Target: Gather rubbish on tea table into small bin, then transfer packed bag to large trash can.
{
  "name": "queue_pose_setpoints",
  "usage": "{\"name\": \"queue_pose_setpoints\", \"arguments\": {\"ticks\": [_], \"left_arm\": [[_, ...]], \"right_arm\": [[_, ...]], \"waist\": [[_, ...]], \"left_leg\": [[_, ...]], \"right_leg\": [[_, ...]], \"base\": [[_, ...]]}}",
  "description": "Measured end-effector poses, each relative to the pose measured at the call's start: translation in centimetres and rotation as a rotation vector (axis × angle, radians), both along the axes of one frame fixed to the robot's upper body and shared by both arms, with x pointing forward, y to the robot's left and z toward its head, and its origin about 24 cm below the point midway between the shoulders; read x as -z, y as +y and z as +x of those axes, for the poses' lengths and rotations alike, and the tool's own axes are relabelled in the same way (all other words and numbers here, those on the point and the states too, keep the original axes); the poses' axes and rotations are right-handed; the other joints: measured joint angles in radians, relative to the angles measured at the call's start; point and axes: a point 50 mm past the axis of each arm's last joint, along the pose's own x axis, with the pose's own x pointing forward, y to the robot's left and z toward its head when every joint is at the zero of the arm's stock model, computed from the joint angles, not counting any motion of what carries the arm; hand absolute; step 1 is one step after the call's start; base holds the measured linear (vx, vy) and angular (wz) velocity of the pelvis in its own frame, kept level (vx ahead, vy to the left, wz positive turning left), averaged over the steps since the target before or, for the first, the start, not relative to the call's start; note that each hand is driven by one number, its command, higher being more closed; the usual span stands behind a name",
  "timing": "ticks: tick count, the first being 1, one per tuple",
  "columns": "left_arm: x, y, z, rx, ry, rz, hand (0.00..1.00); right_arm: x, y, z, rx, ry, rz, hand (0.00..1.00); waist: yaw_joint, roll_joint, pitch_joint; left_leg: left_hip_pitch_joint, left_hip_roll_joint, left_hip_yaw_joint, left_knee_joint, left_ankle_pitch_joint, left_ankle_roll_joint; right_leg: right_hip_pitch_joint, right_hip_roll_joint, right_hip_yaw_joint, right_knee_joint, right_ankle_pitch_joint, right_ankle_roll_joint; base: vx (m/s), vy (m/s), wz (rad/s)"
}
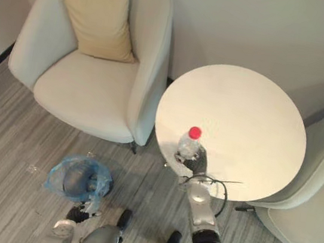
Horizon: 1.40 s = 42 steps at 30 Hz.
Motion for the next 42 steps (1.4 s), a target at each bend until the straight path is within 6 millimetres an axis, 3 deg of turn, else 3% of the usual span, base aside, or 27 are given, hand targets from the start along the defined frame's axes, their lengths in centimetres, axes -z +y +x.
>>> {"name": "queue_pose_setpoints", "arguments": {"ticks": [12,22,32,42], "left_arm": [[0.0,0.1,-0.1,-0.004,0.004,-0.002,0.0],[0.6,0.6,-1.3,0.012,0.056,0.015,0.0],[1.4,-0.8,-2.8,0.078,0.125,-0.008,0.0],[1.6,-1.2,-3.3,0.077,0.143,-0.02,0.0]], "right_arm": [[-1.3,0.3,-1.2,-0.009,-0.077,0.072,1.0],[-1.3,-0.3,-4.7,-0.042,-0.095,0.068,1.0],[0.2,-1.0,-7.6,-0.026,-0.03,0.03,1.0],[0.2,-0.7,-8.4,-0.051,-0.017,-0.041,1.0]], "waist": [[-0.003,-0.004,-0.002],[-0.045,-0.035,-0.049],[-0.097,-0.037,-0.106],[-0.105,-0.029,-0.126]], "left_leg": [[0.017,0.001,0.004,0.0,0.0,0.0],[0.064,0.005,0.054,-0.016,0.005,0.001],[0.133,0.014,0.122,-0.05,0.011,0.006],[0.158,0.017,0.123,-0.047,0.013,0.006]], "right_leg": [[0.016,-0.001,0.005,-0.001,0.001,0.0],[0.049,0.004,0.067,-0.056,0.042,0.005],[0.081,0.007,0.136,-0.092,0.079,0.009],[0.109,0.006,0.129,-0.091,0.081,0.01]], "base": [[-0.01,0.006,-0.01],[-0.03,0.02,-0.17],[-0.05,0.024,-0.21],[-0.02,0.009,0.0]]}}
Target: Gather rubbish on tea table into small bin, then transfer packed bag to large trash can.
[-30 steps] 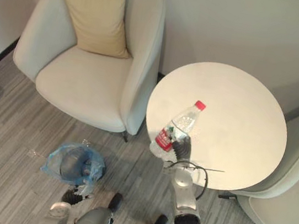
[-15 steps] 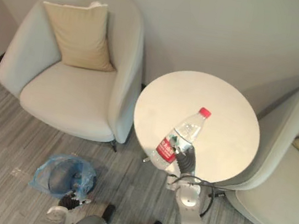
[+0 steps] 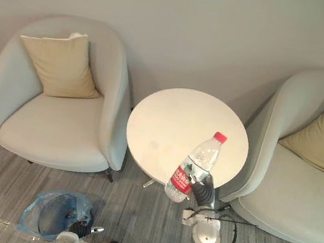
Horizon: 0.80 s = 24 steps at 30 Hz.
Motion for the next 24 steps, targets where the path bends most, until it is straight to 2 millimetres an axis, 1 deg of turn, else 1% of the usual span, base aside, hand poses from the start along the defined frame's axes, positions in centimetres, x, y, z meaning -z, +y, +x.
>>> {"name": "queue_pose_setpoints", "arguments": {"ticks": [3,4,5,6,7,8,9,10,11,12,13,14,15,16,17,19,20,21,22,23,24], "left_arm": [[-0.1,-0.3,0.2,0.001,-0.011,-0.003,0.0],[-0.2,-0.4,0.3,0.0,-0.023,-0.004,0.0],[-0.4,-0.3,0.6,-0.001,-0.039,-0.004,0.0],[-0.5,-0.2,0.7,-0.006,-0.045,-0.005,0.0],[-0.5,-0.3,0.8,-0.004,-0.049,-0.005,0.0],[-0.4,-0.5,0.7,0.005,-0.042,-0.006,0.0],[-0.5,-0.5,0.8,0.016,-0.042,-0.001,0.0],[-0.4,-0.8,0.9,0.051,-0.033,0.002,0.0],[-0.2,-1.5,0.7,0.09,-0.019,-0.005,0.0],[-0.2,-1.6,0.7,0.094,-0.018,-0.007,0.0],[-0.1,-2.5,0.6,0.145,-0.008,-0.017,0.0],[-0.2,-2.6,0.9,0.188,-0.013,-0.009,0.0],[-0.2,-2.5,0.9,0.2,-0.014,-0.002,0.0],[-0.3,-2.0,1.0,0.218,-0.016,0.019,0.0],[-0.3,-1.8,0.9,0.225,-0.013,0.027,0.0],[-0.2,-1.3,0.7,0.219,-0.008,0.034,0.0],[-0.2,-1.2,0.5,0.213,-0.003,0.036,0.0],[-0.1,-1.1,0.4,0.198,0.004,0.032,0.0],[-0.1,-1.1,0.3,0.196,0.005,0.033,0.0],[0.0,-0.9,0.2,0.192,0.013,0.038,0.0],[0.0,-0.4,0.0,0.174,0.019,0.046,0.0]], "right_arm": [[-1.4,0.4,0.0,-0.016,-0.06,-0.001,1.0],[-2.0,0.7,0.4,-0.027,-0.093,0.001,1.0],[-2.5,0.9,0.9,-0.028,-0.115,0.005,1.0],[-2.6,1.0,1.0,-0.028,-0.123,0.005,1.0],[-3.0,1.0,1.3,-0.024,-0.138,-0.001,1.0],[-3.3,1.1,1.5,-0.024,-0.153,-0.013,1.0],[-3.4,1.0,1.7,-0.021,-0.158,-0.019,1.0],[-3.4,0.3,2.0,0.012,-0.161,-0.041,1.0],[-3.3,-0.6,1.8,0.061,-0.155,-0.049,1.0],[-3.3,-0.6,1.8,0.066,-0.155,-0.05,1.0],[-3.3,-1.4,1.7,0.105,-0.156,-0.06,1.0],[-2.8,-1.7,1.8,0.129,-0.134,-0.055,1.0],[-2.5,-1.7,1.8,0.133,-0.122,-0.054,1.0],[-1.3,-1.1,1.8,0.122,-0.07,-0.064,1.0],[-0.4,-0.6,1.9,0.107,-0.029,-0.06,1.0],[0.2,-0.2,2.0,0.087,-0.001,-0.059,1.0],[0.5,0.1,2.0,0.08,0.012,-0.056,1.0],[0.8,0.0,1.8,0.082,0.027,-0.056,1.0],[1.0,0.0,1.7,0.085,0.037,-0.057,1.0],[1.2,-0.2,1.5,0.091,0.049,-0.058,1.0],[1.4,-0.2,1.2,0.095,0.065,-0.057,1.0]], "waist": [[0.001,0.009,0.004],[0.006,0.016,0.005],[0.005,0.012,0.006],[0.006,0.011,0.007],[0.007,0.008,0.008],[0.0,-0.001,0.004],[-0.006,0.005,0.0],[-0.021,0.008,-0.002],[-0.049,0.003,-0.002],[-0.05,0.003,-0.002],[-0.062,0.011,-0.006],[-0.06,-0.011,-0.003],[-0.058,-0.019,-0.004],[-0.053,-0.043,-0.006],[-0.046,-0.053,-0.01],[-0.042,-0.051,-0.003],[-0.049,-0.049,-0.002],[-0.057,-0.047,-0.002],[-0.063,-0.049,-0.001],[-0.07,-0.038,0.006],[-0.076,-0.036,0.009]], "left_leg": [[-0.026,0.005,-0.003,0.017,0.005,0.0],[-0.07,0.003,0.017,0.057,0.018,0.005],[-0.133,0.0,0.061,0.133,0.027,0.019],[-0.156,-0.001,0.082,0.154,0.035,0.032],[-0.166,-0.004,0.118,0.127,0.078,0.05],[-0.15,0.008,0.192,0.081,0.066,0.056],[-0.163,0.023,0.248,0.134,0.035,0.065],[-0.164,0.059,0.393,0.268,-0.051,0.09],[-0.105,0.082,0.499,0.253,-0.079,0.084],[-0.099,0.084,0.504,0.246,-0.079,0.082],[-0.043,0.083,0.495,0.124,-0.076,0.019],[-0.021,0.049,0.463,0.038,-0.035,0.019],[-0.018,0.041,0.452,0.018,-0.028,0.026],[-0.009,0.017,0.433,-0.002,-0.009,0.037],[0.003,0.004,0.43,-0.002,-0.01,0.042],[0.015,-0.012,0.42,-0.008,-0.015,0.055],[0.02,-0.024,0.409,-0.012,-0.023,0.056],[0.017,-0.04,0.383,-0.019,-0.025,0.065],[0.014,-0.047,0.358,-0.02,-0.023,0.066],[0.01,-0.05,0.322,-0.022,-0.017,0.072],[0.005,-0.054,0.277,-0.022,-0.01,0.073]], "right_leg": [[-0.022,-0.004,-0.019,0.041,-0.02,-0.003],[-0.062,-0.007,-0.022,0.091,-0.039,-0.007],[-0.102,-0.015,-0.038,0.135,-0.051,-0.02],[-0.113,-0.017,-0.045,0.145,-0.054,-0.024],[-0.118,-0.027,-0.069,0.147,-0.062,-0.039],[-0.136,-0.052,-0.127,0.153,-0.05,-0.043],[-0.146,-0.057,-0.146,0.165,-0.052,-0.046],[-0.146,-0.079,-0.2,0.185,-0.055,-0.049],[-0.126,-0.103,-0.266,0.19,-0.05,-0.042],[-0.126,-0.106,-0.27,0.191,-0.05,-0.042],[-0.127,-0.103,-0.309,0.2,-0.046,-0.024],[-0.123,-0.113,-0.32,0.192,-0.035,-0.018],[-0.12,-0.114,-0.317,0.187,-0.032,-0.021],[-0.111,-0.13,-0.314,0.185,-0.026,-0.012],[-0.111,-0.147,-0.3,0.214,-0.028,-0.011],[-0.113,-0.167,-0.269,0.259,-0.033,-0.012],[-0.119,-0.185,-0.257,0.292,-0.043,-0.012],[-0.139,-0.203,-0.218,0.341,-0.054,-0.024],[-0.151,-0.202,-0.169,0.37,-0.063,-0.038],[-0.16,-0.188,-0.097,0.399,-0.086,-0.055],[-0.167,-0.138,0.018,0.41,-0.165,-0.045]], "base": [[-0.06,-0.005,0.26],[-0.11,0.004,0.22],[-0.13,0.006,0.27],[-0.15,-0.003,0.5],[-0.17,0.011,0.64],[-0.18,0.025,0.75],[-0.19,0.056,0.94],[-0.14,0.078,1.41],[-0.1,0.062,1.32],[-0.08,0.125,1.42],[-0.1,0.163,1.05],[-0.1,0.163,1.09],[-0.11,0.151,0.72],[-0.09,0.13,0.38],[-0.11,0.159,0.27],[-0.09,0.111,0.06],[-0.12,0.127,0.32],[-0.1,0.113,0.48],[-0.05,0.085,0.63],[-0.01,0.026,0.86],[0.02,-0.079,1.03]]}}
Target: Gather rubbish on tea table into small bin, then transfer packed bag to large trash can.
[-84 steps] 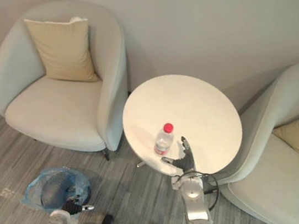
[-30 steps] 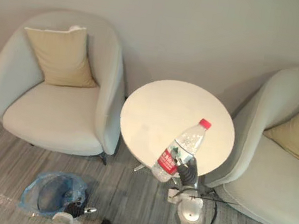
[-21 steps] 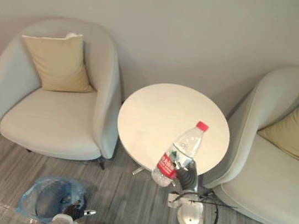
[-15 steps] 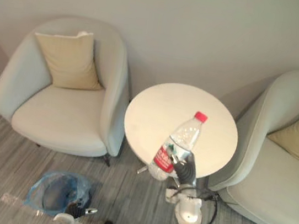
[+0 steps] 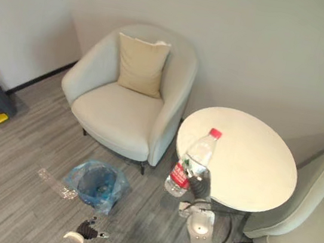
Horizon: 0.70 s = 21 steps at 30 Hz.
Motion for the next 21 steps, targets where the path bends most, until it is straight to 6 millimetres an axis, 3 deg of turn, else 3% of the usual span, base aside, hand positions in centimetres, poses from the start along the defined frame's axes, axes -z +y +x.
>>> {"name": "queue_pose_setpoints", "arguments": {"ticks": [2,3,6,12,15,16,17,18,19,21], "left_arm": [[-0.1,0.7,0.0,-0.031,-0.005,0.011,0.0],[-0.1,0.7,0.1,-0.053,-0.007,0.011,0.0],[0.0,0.8,0.0,-0.108,-0.003,-0.001,0.0],[-0.1,1.0,0.0,-0.163,-0.011,-0.012,0.0],[-0.4,1.1,0.2,-0.176,-0.035,-0.014,0.0],[-0.5,1.1,0.4,-0.178,-0.048,-0.016,0.0],[-0.6,0.8,0.5,-0.19,-0.058,-0.026,0.0],[-0.6,0.8,0.5,-0.194,-0.057,-0.027,0.0],[-0.7,0.9,0.7,-0.199,-0.061,-0.025,0.0],[-0.7,0.4,1.2,-0.204,-0.065,-0.04,0.0]], "right_arm": [[-0.2,0.1,0.0,-0.001,-0.004,0.004,1.0],[-1.1,-0.2,0.1,0.003,-0.043,-0.006,1.0],[-1.4,-0.4,0.1,0.012,-0.059,-0.007,1.0],[-1.4,-0.5,-0.3,0.011,-0.052,-0.009,1.0],[-1.6,-0.4,-0.8,0.018,-0.06,0.009,1.0],[-1.7,-0.4,-1.1,0.021,-0.064,0.01,1.0],[-2.1,-0.2,-1.2,0.011,-0.083,0.008,1.0],[-2.2,0.0,-1.2,0.001,-0.089,0.011,1.0],[-2.6,0.5,-1.0,-0.013,-0.107,0.019,1.0],[-2.9,0.5,-0.8,-0.004,-0.125,0.025,1.0]], "waist": [[-0.003,-0.025,-0.006],[-0.016,-0.021,0.001],[-0.011,-0.017,0.008],[-0.003,-0.011,-0.001],[-0.001,-0.013,0.004],[0.002,-0.01,0.005],[0.013,0.018,0.016],[0.017,0.017,0.013],[0.029,-0.007,0.002],[0.017,-0.012,0.009]], "left_leg": [[-0.032,-0.022,-0.047,0.003,0.012,-0.002],[-0.047,-0.032,-0.104,-0.012,0.017,-0.006],[-0.044,-0.036,-0.14,-0.026,0.058,-0.004],[-0.084,-0.027,-0.204,0.07,0.013,-0.01],[-0.138,-0.022,-0.139,0.249,-0.02,0.009],[-0.159,0.0,-0.072,0.336,-0.023,0.013],[-0.168,0.043,-0.011,0.388,-0.025,0.018],[-0.168,0.045,0.003,0.388,-0.025,0.018],[-0.179,0.042,0.038,0.387,-0.026,0.018],[-0.202,0.061,0.116,0.378,-0.045,0.01]], "right_leg": [[-0.001,0.057,0.093,-0.048,-0.084,0.009],[0.016,0.087,0.124,-0.066,-0.107,0.04],[0.04,0.102,0.113,-0.067,-0.116,0.034],[0.109,0.109,0.043,-0.077,-0.114,0.044],[0.174,0.109,-0.001,-0.077,-0.089,0.049],[0.191,0.12,-0.013,-0.049,-0.075,0.033],[0.16,0.132,-0.012,0.001,-0.11,0.026],[0.165,0.14,-0.012,-0.047,-0.116,0.028],[0.182,0.132,-0.01,-0.153,-0.053,0.015],[0.188,0.122,-0.047,-0.201,-0.04,0.005]], "base": [[0.04,-0.143,1.09],[0.04,-0.117,0.98],[0.12,-0.105,0.72],[0.17,-0.079,0.56],[0.13,0.015,0.7],[0.07,0.012,0.38],[0.04,-0.008,0.25],[-0.01,-0.05,0.05],[-0.05,-0.103,0.21],[0.0,-0.074,0.44]]}}
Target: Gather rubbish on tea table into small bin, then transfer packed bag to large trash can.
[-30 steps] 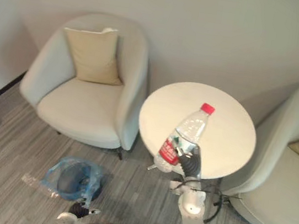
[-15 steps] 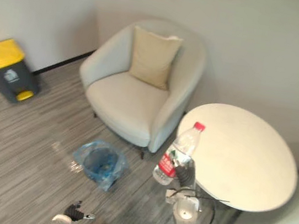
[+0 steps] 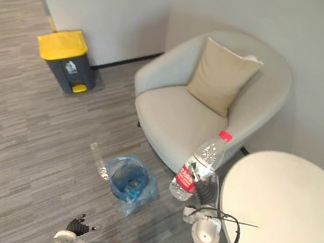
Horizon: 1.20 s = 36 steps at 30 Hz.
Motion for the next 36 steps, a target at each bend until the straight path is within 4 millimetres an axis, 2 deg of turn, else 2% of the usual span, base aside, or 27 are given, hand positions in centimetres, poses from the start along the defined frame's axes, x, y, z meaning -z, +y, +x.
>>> {"name": "queue_pose_setpoints", "arguments": {"ticks": [1,3,5,7,10,11,13,15,16,17,18,20,22,25,31,33,36], "left_arm": [[0.0,-0.6,0.2,0.006,0.003,-0.014,0.0],[0.3,-1.3,-0.1,0.026,0.024,-0.023,0.0],[0.4,-1.3,-0.3,0.051,0.035,-0.015,0.0],[0.5,-1.2,-0.5,0.087,0.048,-0.001,0.0],[0.6,-0.9,-0.5,0.138,0.065,0.025,0.0],[0.7,-0.8,-0.5,0.135,0.072,0.029,0.0],[0.8,-0.2,-0.8,0.121,0.085,0.037,0.0],[0.8,0.1,-0.9,0.094,0.086,0.036,0.0],[0.8,0.4,-1.1,0.075,0.093,0.038,0.0],[0.8,1.1,-1.1,0.054,0.092,0.046,0.0],[0.8,1.2,-1.1,0.044,0.091,0.045,0.0],[0.9,0.8,-1.6,0.016,0.1,0.027,0.0],[1.0,0.7,-1.8,0.006,0.102,0.02,0.0],[1.0,0.9,-1.9,-0.009,0.106,0.02,0.0],[0.9,1.8,-2.0,-0.054,0.104,0.039,0.0],[0.8,1.9,-1.7,-0.077,0.09,0.044,0.0],[0.1,1.9,-0.1,-0.121,0.024,0.025,0.0]], "right_arm": [[0.2,-0.3,-0.1,0.012,0.01,-0.002,1.0],[0.8,-0.9,-0.1,0.036,0.041,-0.007,1.0],[1.6,-0.8,0.0,0.03,0.074,-0.006,1.0],[2.5,-0.4,0.2,0.015,0.112,-0.004,1.0],[3.2,0.3,0.3,-0.023,0.147,-0.023,1.0],[3.5,0.8,0.4,-0.045,0.162,-0.037,1.0],[3.9,1.0,0.4,-0.061,0.179,-0.035,1.0],[4.0,1.1,0.5,-0.066,0.184,-0.034,1.0],[4.3,1.2,0.5,-0.067,0.194,-0.032,1.0],[4.5,1.5,0.4,-0.069,0.201,-0.024,1.0],[4.6,1.6,0.3,-0.077,0.206,-0.025,1.0],[4.4,1.3,0.4,-0.099,0.206,-0.048,1.0],[4.5,1.2,0.3,-0.101,0.212,-0.049,1.0],[4.6,1.0,0.2,-0.093,0.214,-0.047,1.0],[5.1,1.1,0.1,-0.096,0.237,-0.044,1.0],[5.2,1.4,0.3,-0.11,0.239,-0.047,1.0],[4.4,2.0,1.3,-0.143,0.201,-0.07,1.0]], "waist": [[0.0,0.027,-0.002],[0.001,0.031,-0.001],[-0.002,0.029,0.0],[-0.003,0.027,0.002],[-0.011,0.001,0.005],[-0.016,-0.001,0.011],[-0.018,-0.002,0.01],[-0.017,0.0,0.011],[-0.013,-0.008,0.006],[-0.007,-0.04,0.001],[-0.006,-0.045,0.001],[0.009,-0.013,-0.023],[0.008,-0.001,-0.025],[0.009,-0.005,-0.023],[0.013,-0.019,-0.017],[0.015,-0.022,-0.009],[0.02,-0.016,0.043]], "left_leg": [[0.014,0.018,0.058,-0.045,-0.012,0.009],[0.095,-0.001,0.059,-0.172,-0.01,0.01],[0.153,-0.006,0.059,-0.252,-0.006,0.013],[0.192,-0.008,0.059,-0.293,0.0,0.016],[0.238,-0.037,0.047,-0.334,0.004,0.03],[0.259,-0.036,0.029,-0.342,0.006,0.033],[0.266,-0.031,0.006,-0.342,0.006,0.033],[0.266,-0.018,-0.025,-0.342,0.005,0.032],[0.263,-0.021,-0.048,-0.341,0.007,0.024],[0.269,-0.05,-0.073,-0.341,0.003,0.011],[0.274,-0.054,-0.079,-0.341,0.001,0.005],[0.261,-0.03,-0.106,-0.347,0.007,-0.02],[0.262,-0.017,-0.13,-0.356,0.012,-0.03],[0.259,0.0,-0.184,-0.359,0.019,-0.048],[0.233,-0.009,-0.238,-0.345,0.022,-0.052],[0.178,-0.022,-0.263,-0.299,0.01,-0.047],[0.033,-0.035,-0.294,-0.134,-0.03,-0.04]], "right_leg": [[0.001,0.014,-0.016,-0.001,0.0,0.0],[0.004,0.019,-0.032,0.019,-0.003,0.003],[-0.016,0.018,-0.025,0.1,-0.012,0.015],[-0.079,0.005,-0.001,0.262,-0.019,0.026],[-0.177,-0.027,0.057,0.505,-0.014,0.016],[-0.213,-0.014,0.114,0.556,-0.066,0.005],[-0.231,0.02,0.196,0.504,-0.129,0.014],[-0.247,0.053,0.271,0.395,-0.136,0.012],[-0.24,0.062,0.303,0.307,-0.098,0.013],[-0.241,0.03,0.311,0.244,-0.006,0.013],[-0.236,0.022,0.31,0.242,-0.025,0.028],[-0.201,0.032,0.279,0.17,-0.028,0.017],[-0.183,0.042,0.252,0.15,-0.021,0.01],[-0.147,0.053,0.197,0.123,-0.017,0.003],[-0.126,0.041,0.143,0.111,-0.017,0.002],[-0.151,0.026,0.121,0.128,-0.021,0.008],[-0.25,0.007,0.087,0.239,-0.039,0.011]], "base": [[0.05,-0.005,0.45],[0.06,0.011,0.32],[0.06,0.05,0.04],[0.04,0.082,-0.05],[0.08,0.08,0.09],[0.08,0.006,0.31],[0.06,-0.044,0.43],[0.04,-0.081,0.5],[0.05,-0.153,0.59],[0.04,-0.132,0.61],[0.07,-0.173,0.39],[0.07,-0.163,0.23],[0.05,-0.138,0.41],[0.04,-0.103,0.44],[0.03,-0.007,0.31],[-0.03,0.034,0.4],[-0.1,0.038,0.51]]}}
